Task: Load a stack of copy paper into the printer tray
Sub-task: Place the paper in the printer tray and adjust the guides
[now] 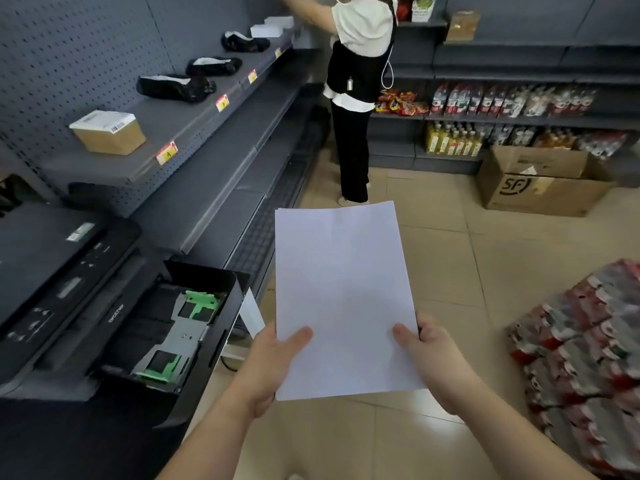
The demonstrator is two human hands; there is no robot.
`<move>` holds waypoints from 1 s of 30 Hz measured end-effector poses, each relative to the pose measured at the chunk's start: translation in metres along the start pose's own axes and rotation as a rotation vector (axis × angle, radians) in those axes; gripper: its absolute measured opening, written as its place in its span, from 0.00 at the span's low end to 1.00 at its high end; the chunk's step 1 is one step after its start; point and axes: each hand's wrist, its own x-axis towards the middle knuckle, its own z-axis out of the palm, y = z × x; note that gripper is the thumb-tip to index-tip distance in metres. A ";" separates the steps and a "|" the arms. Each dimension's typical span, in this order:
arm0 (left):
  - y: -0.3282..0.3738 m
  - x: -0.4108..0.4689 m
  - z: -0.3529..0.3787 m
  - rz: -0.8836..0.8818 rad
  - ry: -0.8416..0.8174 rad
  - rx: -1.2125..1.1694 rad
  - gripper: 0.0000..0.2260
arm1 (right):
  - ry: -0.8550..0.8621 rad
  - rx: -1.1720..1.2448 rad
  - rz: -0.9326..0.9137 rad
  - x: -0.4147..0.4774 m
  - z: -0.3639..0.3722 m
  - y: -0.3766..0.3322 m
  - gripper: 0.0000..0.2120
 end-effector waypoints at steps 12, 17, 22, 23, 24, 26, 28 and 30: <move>0.047 0.136 -0.073 0.022 0.257 -0.157 0.09 | -0.198 -0.114 -0.006 0.194 0.081 -0.067 0.11; 0.049 0.144 -0.115 0.002 0.423 -0.264 0.08 | -0.375 -0.284 -0.056 0.250 0.145 -0.089 0.13; 0.021 0.123 -0.155 -0.004 0.697 -0.328 0.12 | -0.559 -0.442 -0.127 0.287 0.231 -0.081 0.11; 0.012 0.117 -0.160 -0.018 0.754 -0.352 0.13 | -0.597 -0.481 -0.125 0.290 0.248 -0.079 0.12; 0.003 0.111 -0.164 -0.029 0.816 -0.369 0.14 | -0.648 -0.516 -0.125 0.292 0.265 -0.076 0.13; -0.018 0.101 -0.169 -0.089 0.964 -0.379 0.13 | -0.772 -0.593 -0.114 0.299 0.293 -0.067 0.14; -0.035 0.097 -0.168 -0.142 1.063 -0.404 0.13 | -0.881 -0.685 -0.071 0.305 0.315 -0.055 0.12; -0.043 0.096 -0.164 -0.201 1.122 -0.401 0.11 | -0.962 -0.800 -0.044 0.312 0.329 -0.044 0.10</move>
